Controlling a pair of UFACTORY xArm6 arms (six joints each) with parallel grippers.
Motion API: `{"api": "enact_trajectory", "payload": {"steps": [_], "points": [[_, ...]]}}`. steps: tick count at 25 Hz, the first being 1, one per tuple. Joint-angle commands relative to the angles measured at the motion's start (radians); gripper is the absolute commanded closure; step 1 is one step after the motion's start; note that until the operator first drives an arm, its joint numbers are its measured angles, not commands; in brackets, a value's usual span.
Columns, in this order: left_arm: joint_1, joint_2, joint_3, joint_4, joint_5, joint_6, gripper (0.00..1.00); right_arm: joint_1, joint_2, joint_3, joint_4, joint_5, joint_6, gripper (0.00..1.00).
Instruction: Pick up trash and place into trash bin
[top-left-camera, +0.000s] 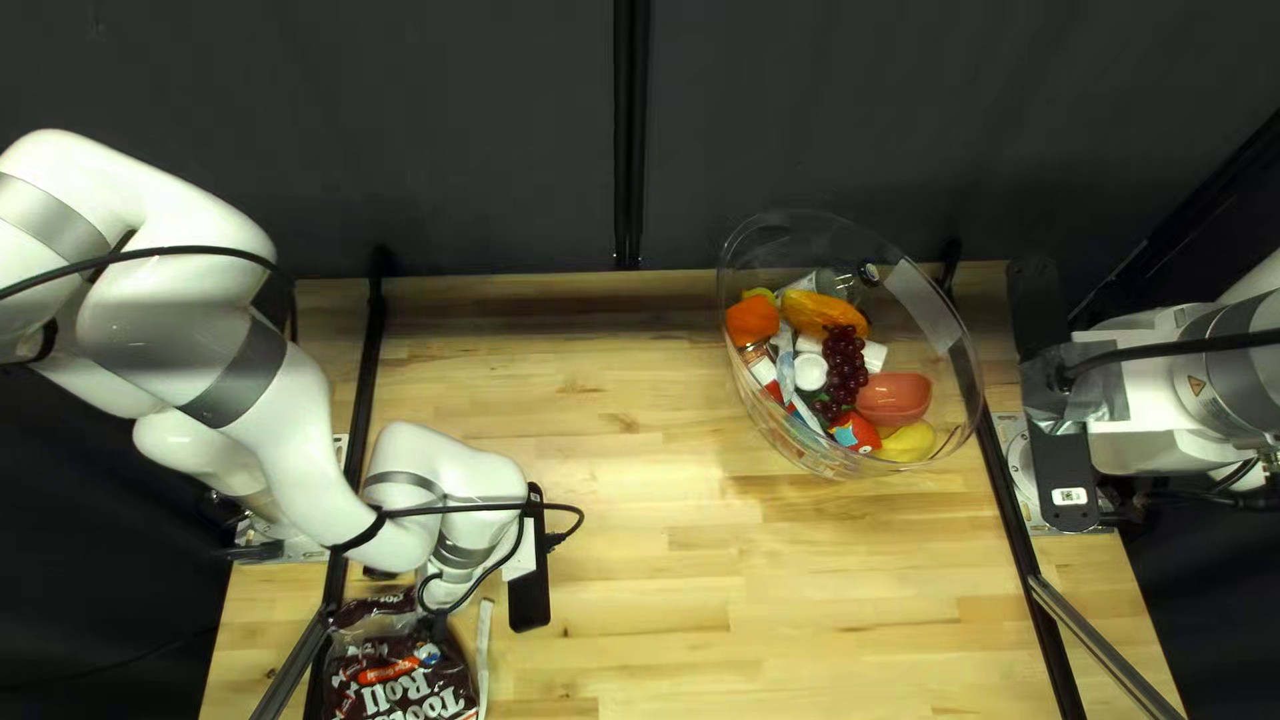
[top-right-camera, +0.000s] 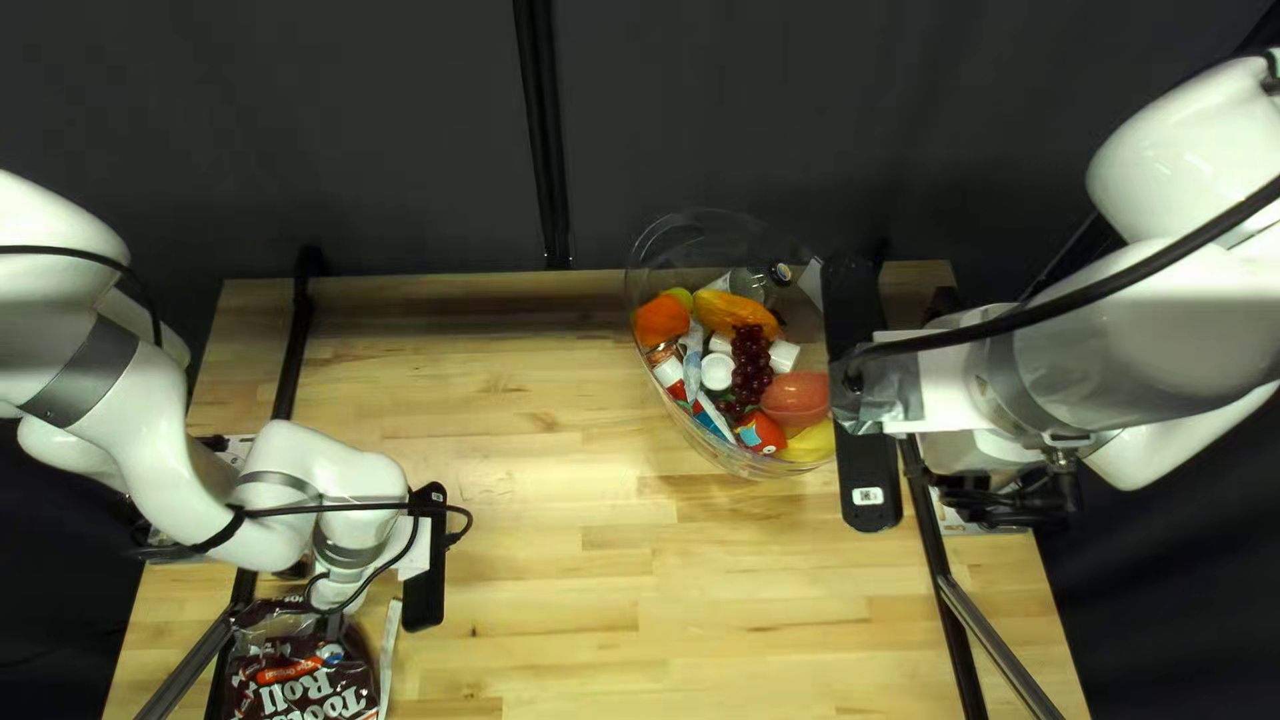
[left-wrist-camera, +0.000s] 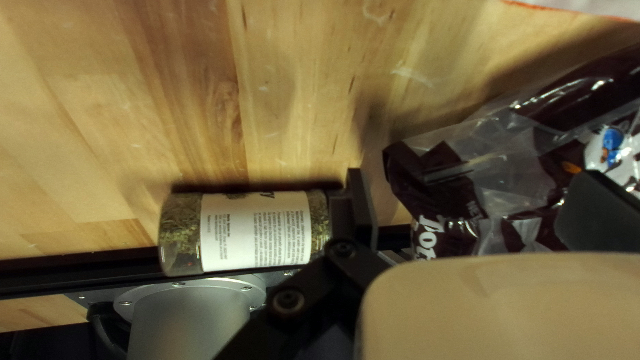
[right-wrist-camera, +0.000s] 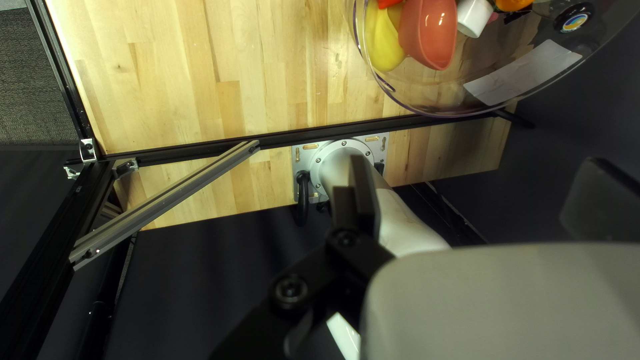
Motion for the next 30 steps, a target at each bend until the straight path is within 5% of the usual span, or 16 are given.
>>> {"api": "enact_trajectory", "payload": {"steps": [1,11,22,30], "points": [[-0.001,-0.003,0.009,-0.005,-0.013,0.011,1.0,0.0,0.0,0.0,0.0,0.0,0.0,0.0],[-0.011,-0.014,-0.043,0.054,-0.015,-0.055,1.0,0.0,0.0,0.0,0.0,0.0,0.0,0.0],[-0.056,-0.043,-0.23,0.379,-0.109,-0.356,1.0,0.0,0.0,0.0,0.0,0.0,0.0,0.0],[0.0,0.026,-0.409,0.504,-0.143,-0.33,1.0,0.0,0.0,0.0,0.0,0.0,0.0,0.0]]}}
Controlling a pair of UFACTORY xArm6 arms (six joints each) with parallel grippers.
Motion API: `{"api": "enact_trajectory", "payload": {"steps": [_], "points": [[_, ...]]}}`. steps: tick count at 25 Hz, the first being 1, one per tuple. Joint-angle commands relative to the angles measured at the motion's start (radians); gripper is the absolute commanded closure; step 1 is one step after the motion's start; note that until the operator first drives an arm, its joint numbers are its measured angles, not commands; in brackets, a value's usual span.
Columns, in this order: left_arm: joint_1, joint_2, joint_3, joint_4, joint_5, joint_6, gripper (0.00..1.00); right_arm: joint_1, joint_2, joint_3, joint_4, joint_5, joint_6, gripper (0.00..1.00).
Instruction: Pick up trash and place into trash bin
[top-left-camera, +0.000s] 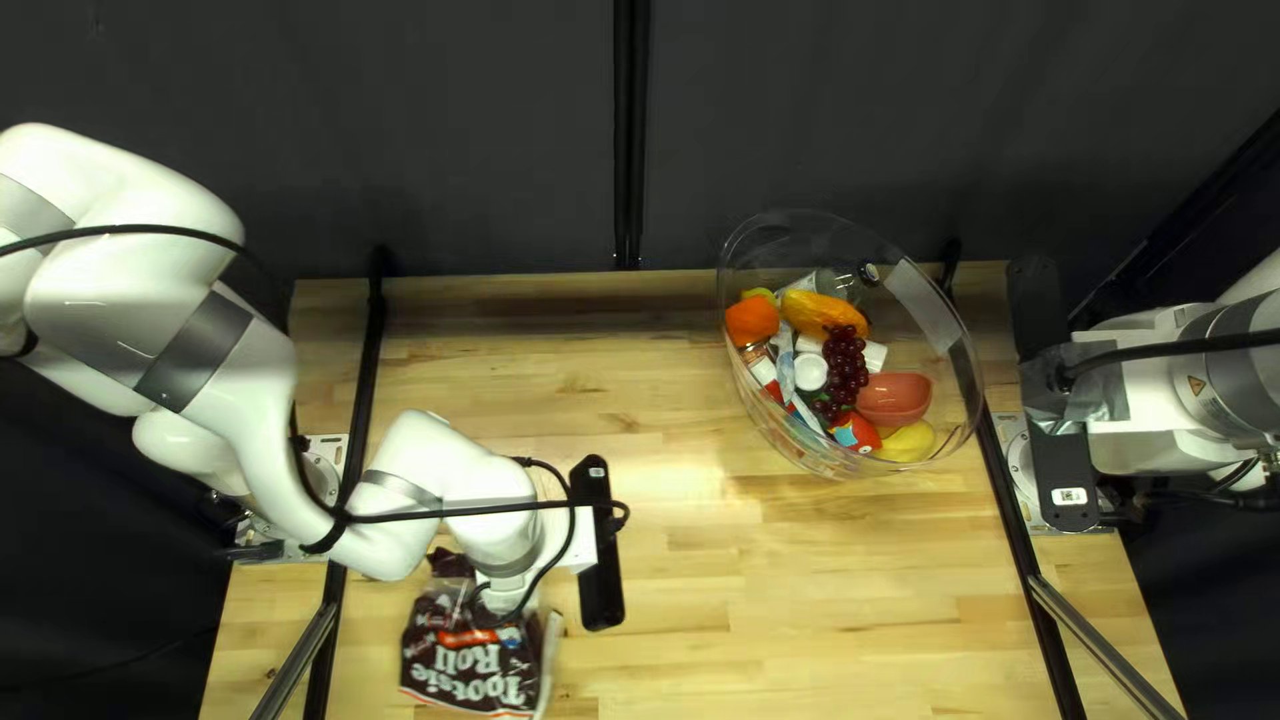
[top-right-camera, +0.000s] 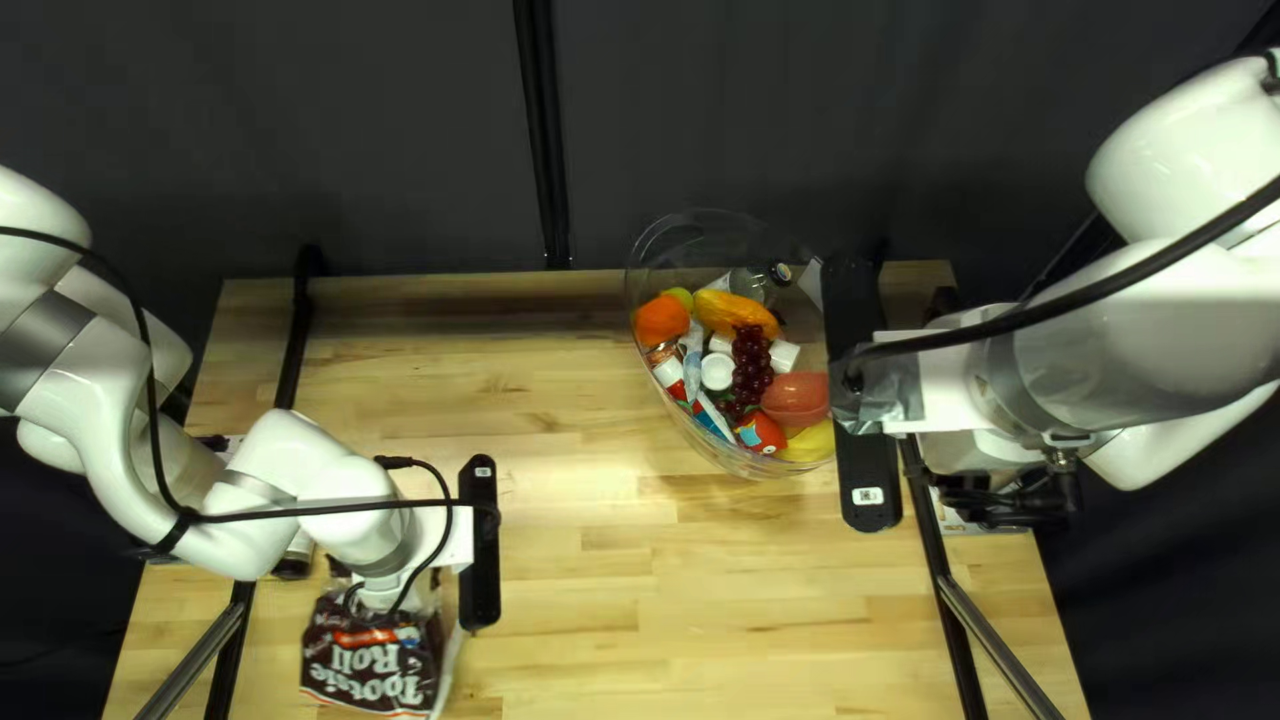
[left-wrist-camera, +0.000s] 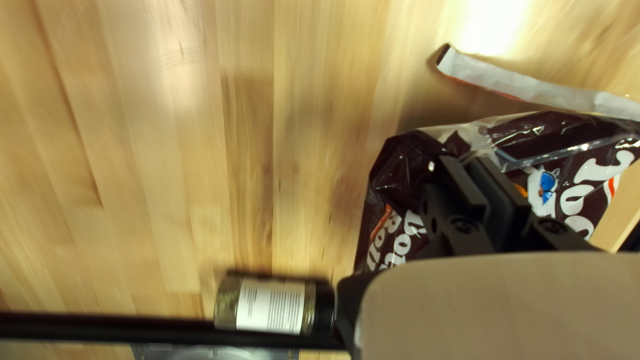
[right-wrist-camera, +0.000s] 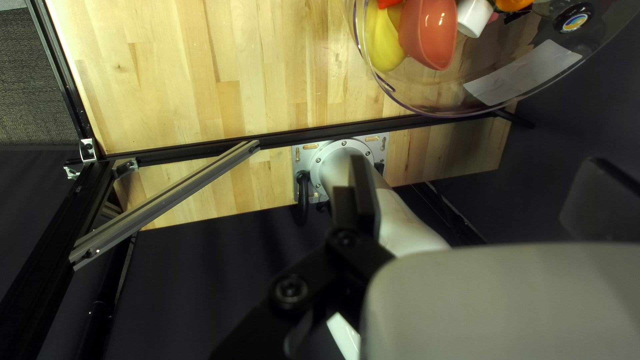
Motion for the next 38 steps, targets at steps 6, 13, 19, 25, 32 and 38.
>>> {"api": "enact_trajectory", "payload": {"steps": [6,13,19,25,32,38], "points": [[0.089,0.03,-0.223,0.167,0.041,0.096,1.0,0.0,0.0,0.0,0.0,0.0,0.0,0.0],[0.246,0.053,-0.447,0.178,0.013,0.317,1.0,0.0,0.0,0.0,0.0,0.0,0.0,0.0],[0.374,0.138,-0.641,0.053,-0.061,0.607,1.0,0.0,0.0,0.0,0.0,0.0,0.0,0.0],[0.512,0.304,-0.797,-0.186,-0.188,0.837,1.0,0.0,0.0,0.0,0.0,0.0,0.0,0.0],[0.573,0.442,-0.885,-0.3,-0.301,0.658,1.0,0.0,0.0,0.0,0.0,0.0,0.0,0.0],[0.578,0.458,-0.862,-0.248,-0.372,0.433,1.0,0.0,0.0,0.0,0.0,0.0,0.0,0.0]]}}
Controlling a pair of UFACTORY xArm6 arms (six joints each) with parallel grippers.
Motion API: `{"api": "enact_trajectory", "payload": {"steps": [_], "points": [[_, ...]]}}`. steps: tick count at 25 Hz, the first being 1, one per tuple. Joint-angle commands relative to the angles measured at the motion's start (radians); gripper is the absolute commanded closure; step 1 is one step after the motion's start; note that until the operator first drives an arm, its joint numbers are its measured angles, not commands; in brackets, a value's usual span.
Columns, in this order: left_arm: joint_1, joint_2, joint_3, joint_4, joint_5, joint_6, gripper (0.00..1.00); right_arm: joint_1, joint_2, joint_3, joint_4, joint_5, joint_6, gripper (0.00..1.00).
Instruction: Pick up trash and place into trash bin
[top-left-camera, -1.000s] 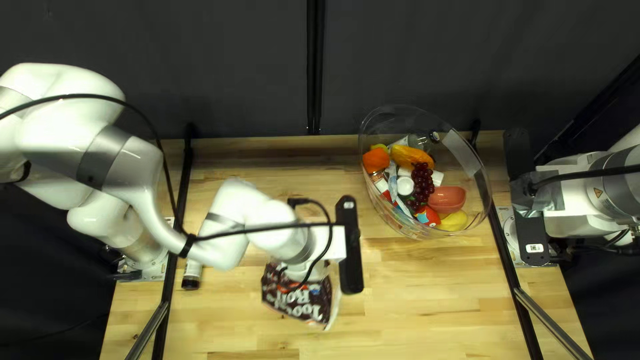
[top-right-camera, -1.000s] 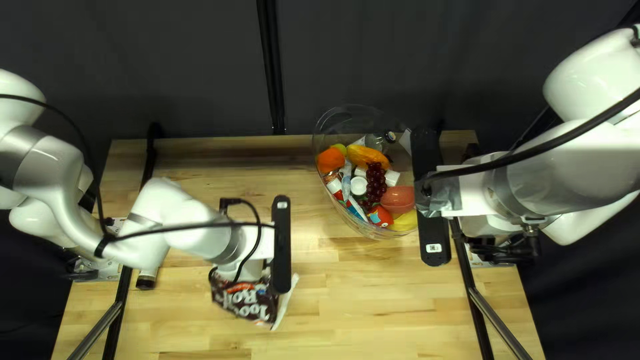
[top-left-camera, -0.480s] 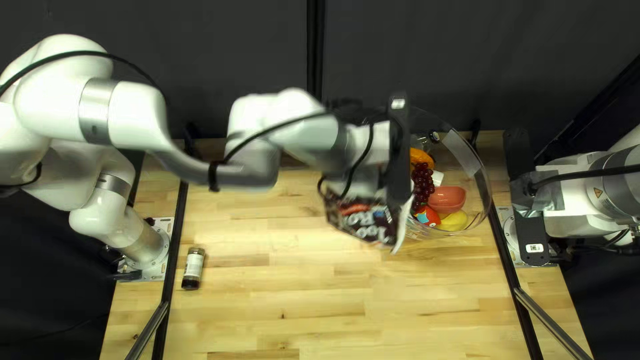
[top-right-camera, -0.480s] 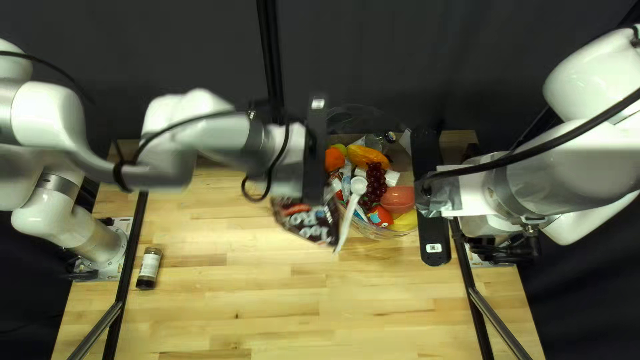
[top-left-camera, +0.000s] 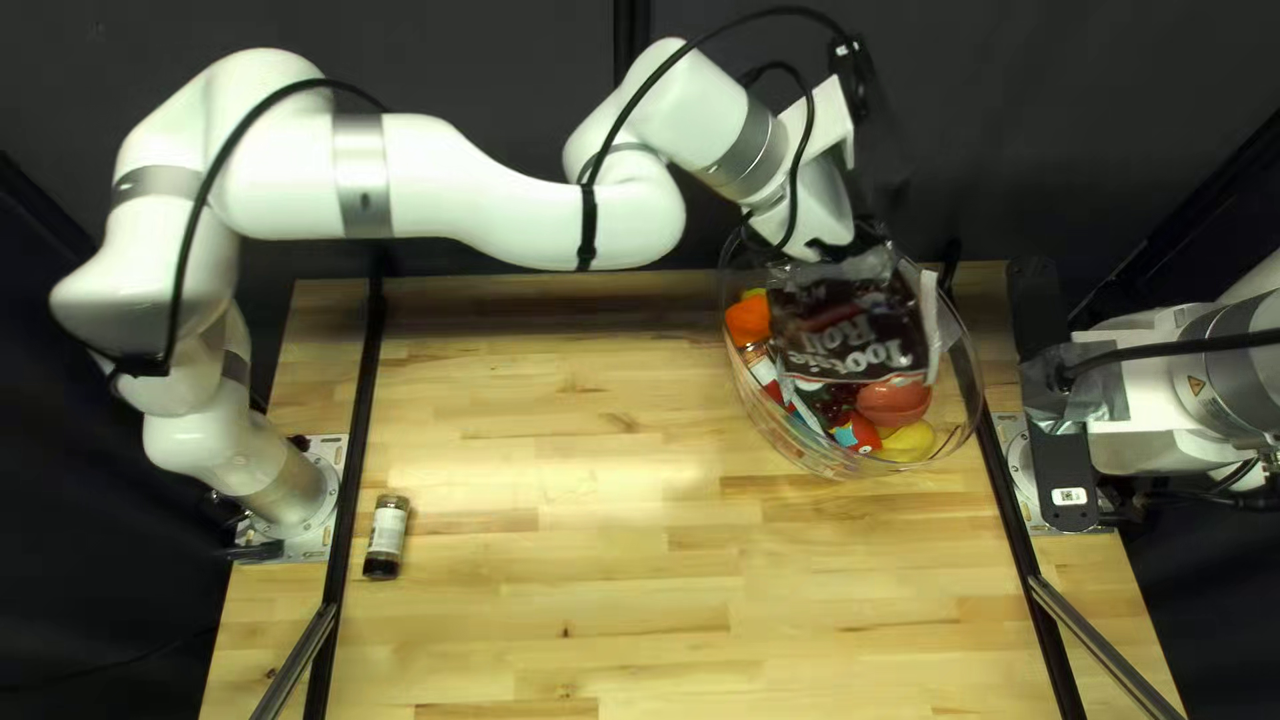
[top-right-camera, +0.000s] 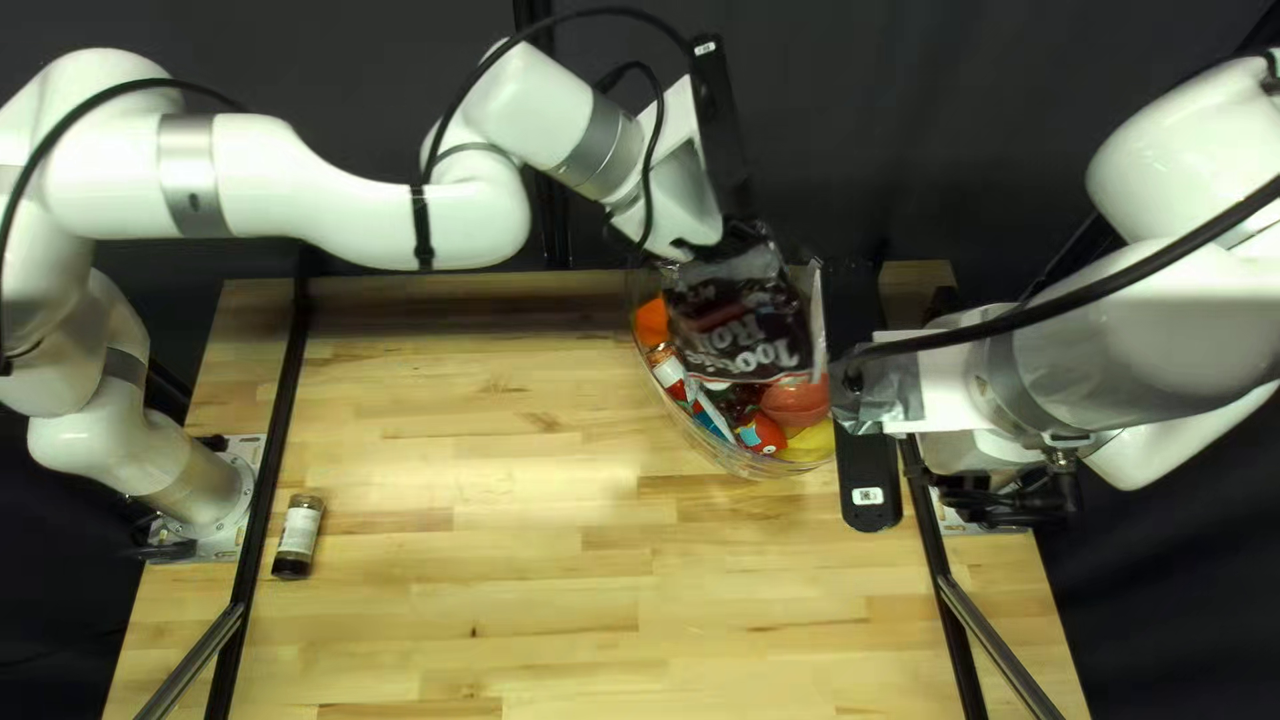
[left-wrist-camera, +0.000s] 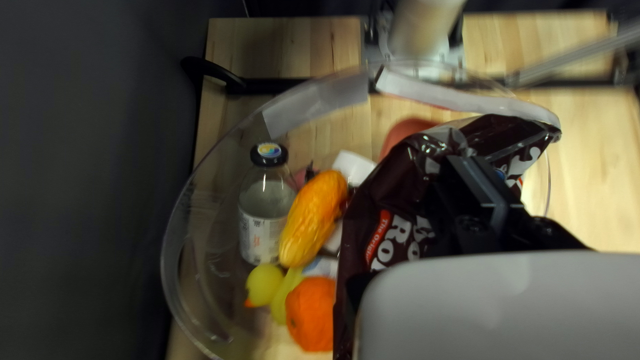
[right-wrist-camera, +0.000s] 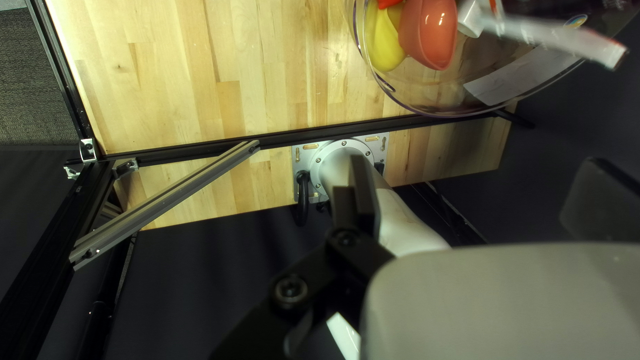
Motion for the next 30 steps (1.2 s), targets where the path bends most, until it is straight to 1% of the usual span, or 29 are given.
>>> {"api": "enact_trajectory", "payload": {"steps": [1,4,5,6,7,9,11,12,13,14,16,17,19,21,22,23,24,25,26,27,30], "points": [[0.001,-0.001,0.047,0.042,-0.073,-0.168,1.0,0.0,0.0,0.0,0.0,0.0,0.0,0.0],[0.003,-0.02,0.118,0.089,-0.139,-0.316,1.0,0.0,0.0,0.0,0.0,0.0,0.0,0.0],[0.003,-0.023,0.129,0.11,-0.148,-0.363,0.54,0.0,0.0,0.0,0.0,0.0,0.0,0.0],[0.002,-0.027,0.134,0.131,-0.146,-0.404,0.06,0.0,0.0,0.0,0.0,0.0,0.0,0.0],[0.002,-0.033,0.138,0.142,-0.138,-0.422,0.0,0.0,0.0,0.0,0.0,0.0,0.0,0.0],[-0.002,-0.05,0.143,0.173,-0.112,-0.446,0.0,0.0,0.0,0.0,0.0,0.0,0.0,0.0],[-0.009,-0.078,0.154,0.228,-0.082,-0.473,0.0,0.0,0.0,0.0,0.0,0.0,0.0,0.0],[-0.021,-0.103,0.162,0.284,-0.049,-0.494,0.0,0.0,0.0,0.0,0.0,0.0,0.0,0.0],[-0.026,-0.111,0.162,0.307,-0.033,-0.499,0.0,0.0,0.0,0.0,0.0,0.0,0.0,0.0],[-0.047,-0.14,0.169,0.364,0.017,-0.508,0.0,0.0,0.0,0.0,0.0,0.0,0.0,0.0],[-0.079,-0.178,0.182,0.431,0.087,-0.512,0.0,0.0,0.0,0.0,0.0,0.0,0.0,0.0],[-0.107,-0.209,0.195,0.478,0.149,-0.513,0.0,0.0,0.0,0.0,0.0,0.0,0.0,0.0],[-0.148,-0.256,0.215,0.53,0.248,-0.511,0.0,0.0,0.0,0.0,0.0,0.0,0.0,0.0],[-0.181,-0.315,0.255,0.552,0.322,-0.502,0.0,0.0,0.0,0.0,0.0,0.0,0.0,0.0],[-0.21,-0.364,0.29,0.561,0.376,-0.493,0.0,0.0,0.0,0.0,0.0,0.0,0.0,0.0],[-0.222,-0.38,0.301,0.564,0.401,-0.486,0.0,0.0,0.0,0.0,0.0,0.0,0.0,0.0],[-0.253,-0.408,0.322,0.574,0.451,-0.484,0.0,0.0,0.0,0.0,0.0,0.0,0.0,0.0],[-0.253,-0.408,0.322,0.574,0.451,-0.484,0.0,0.0,0.0,0.0,0.0,0.0,0.0,0.0],[-0.29,-0.424,0.334,0.583,0.52,-0.488,0.0,0.0,0.0,0.0,0.0,0.0,0.0,0.0],[-0.313,-0.427,0.336,0.583,0.565,-0.49,0.0,0.0,0.0,0.0,0.0,0.0,0.0,0.0],[-0.365,-0.449,0.379,0.567,0.646,-0.529,0.0,0.0,0.0,0.0,0.0,0.0,0.0,0.0]]}}
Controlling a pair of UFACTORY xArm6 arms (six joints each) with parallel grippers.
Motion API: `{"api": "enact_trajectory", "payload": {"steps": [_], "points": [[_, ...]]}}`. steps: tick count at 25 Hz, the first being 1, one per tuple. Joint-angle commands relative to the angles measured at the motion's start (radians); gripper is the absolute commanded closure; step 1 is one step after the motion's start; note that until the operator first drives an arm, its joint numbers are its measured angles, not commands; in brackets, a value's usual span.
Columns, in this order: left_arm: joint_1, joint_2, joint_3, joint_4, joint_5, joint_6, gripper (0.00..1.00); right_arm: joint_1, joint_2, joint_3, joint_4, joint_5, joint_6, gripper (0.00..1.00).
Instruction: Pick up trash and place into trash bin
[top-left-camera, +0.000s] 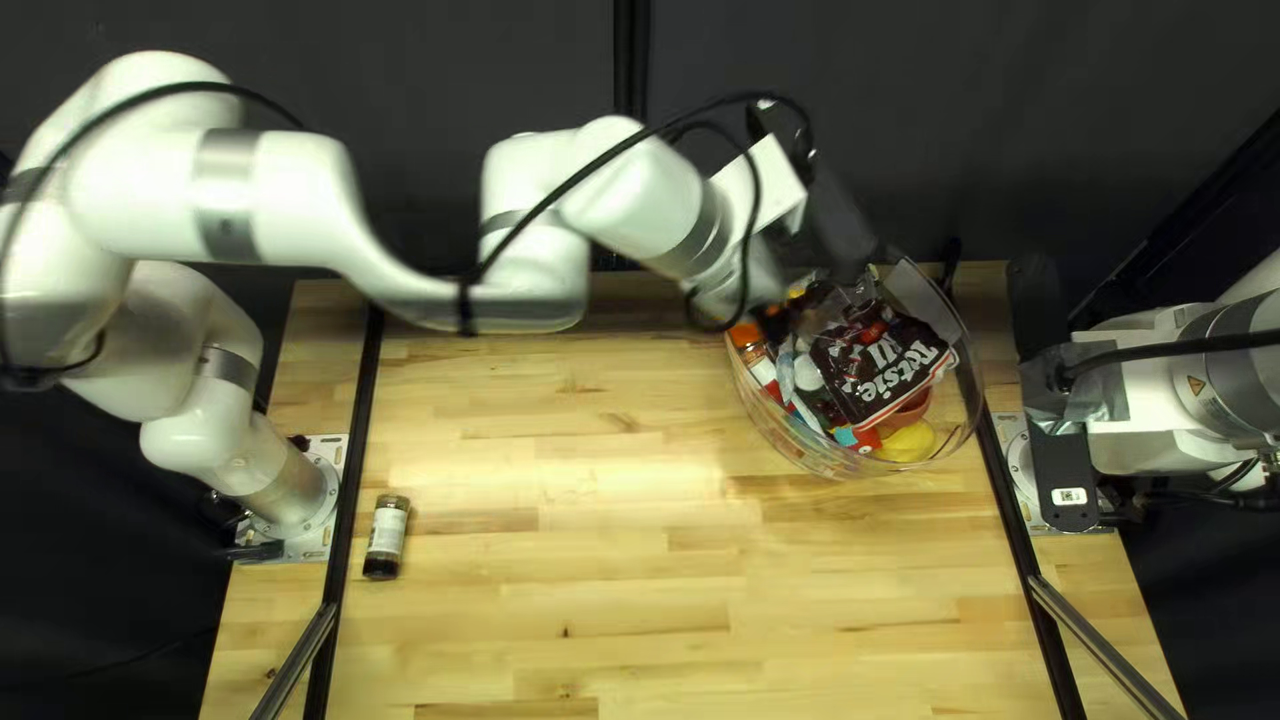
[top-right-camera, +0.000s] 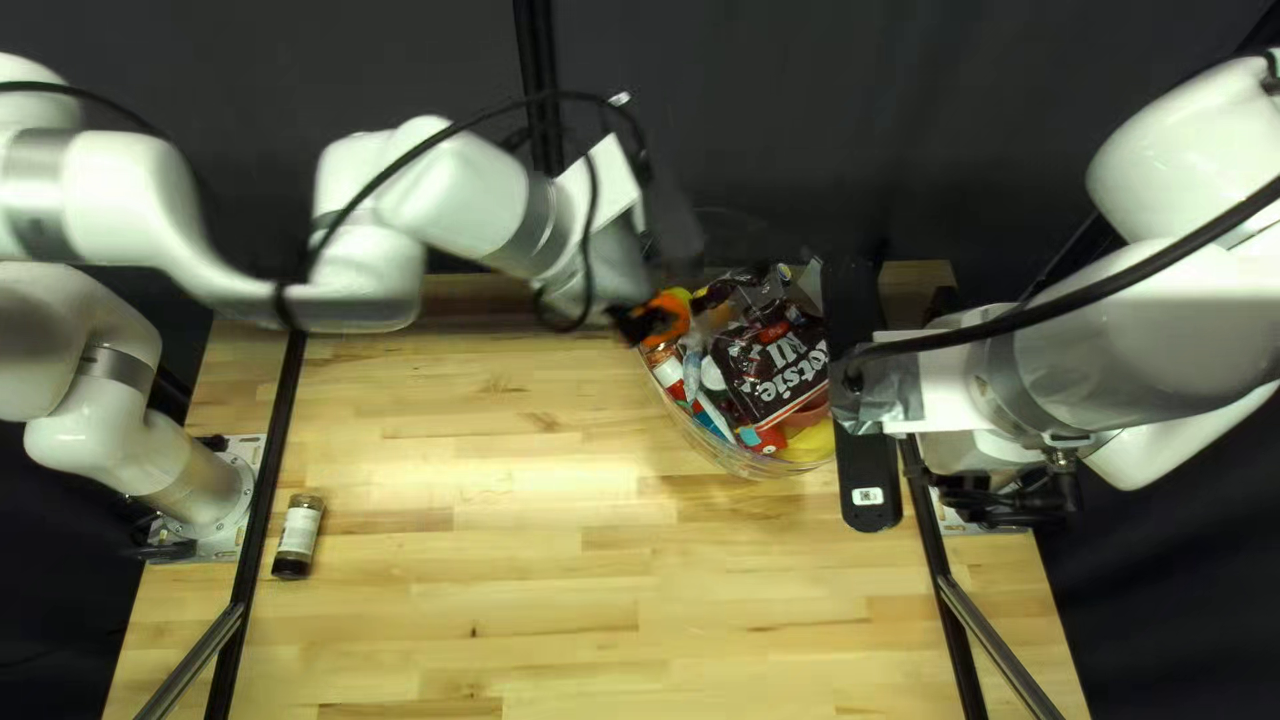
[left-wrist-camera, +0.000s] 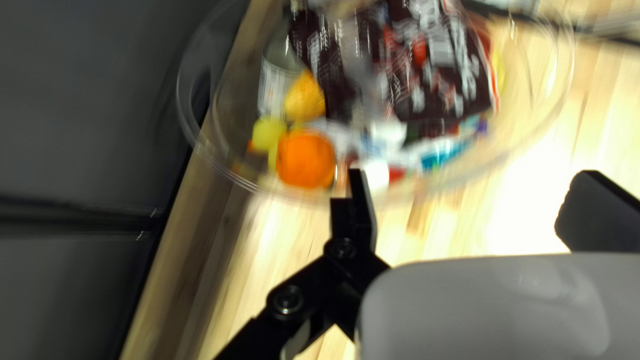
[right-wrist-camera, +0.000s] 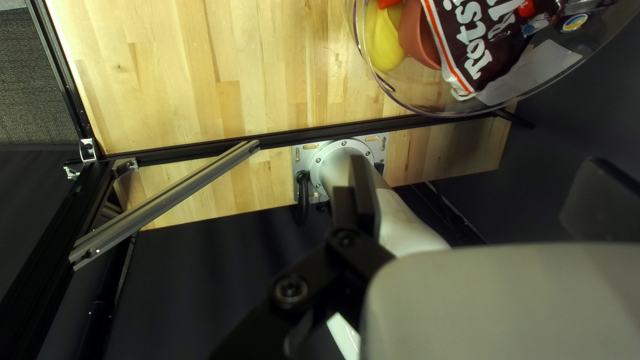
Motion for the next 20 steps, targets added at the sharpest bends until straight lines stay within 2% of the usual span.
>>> {"api": "enact_trajectory", "payload": {"steps": [1,5,9,15,20], "points": [[-0.103,-0.057,0.076,-0.013,0.169,-0.058,0.0,0.0,0.0,0.0,0.0,0.0,0.0,0.0],[-0.145,-0.083,0.212,-0.079,0.199,-0.148,0.0,0.0,0.0,0.0,0.0,0.0,0.0,0.0],[-0.181,-0.096,0.344,-0.163,0.188,-0.234,0.0,0.0,0.0,0.0,0.0,0.0,0.0,0.0],[-0.222,-0.106,0.43,-0.266,0.241,-0.395,0.0,0.0,0.0,0.0,0.0,0.0,0.0,0.0],[-0.24,-0.187,0.551,-0.329,0.273,-0.561,0.0,0.0,0.0,0.0,0.0,0.0,0.0,0.0]]}}
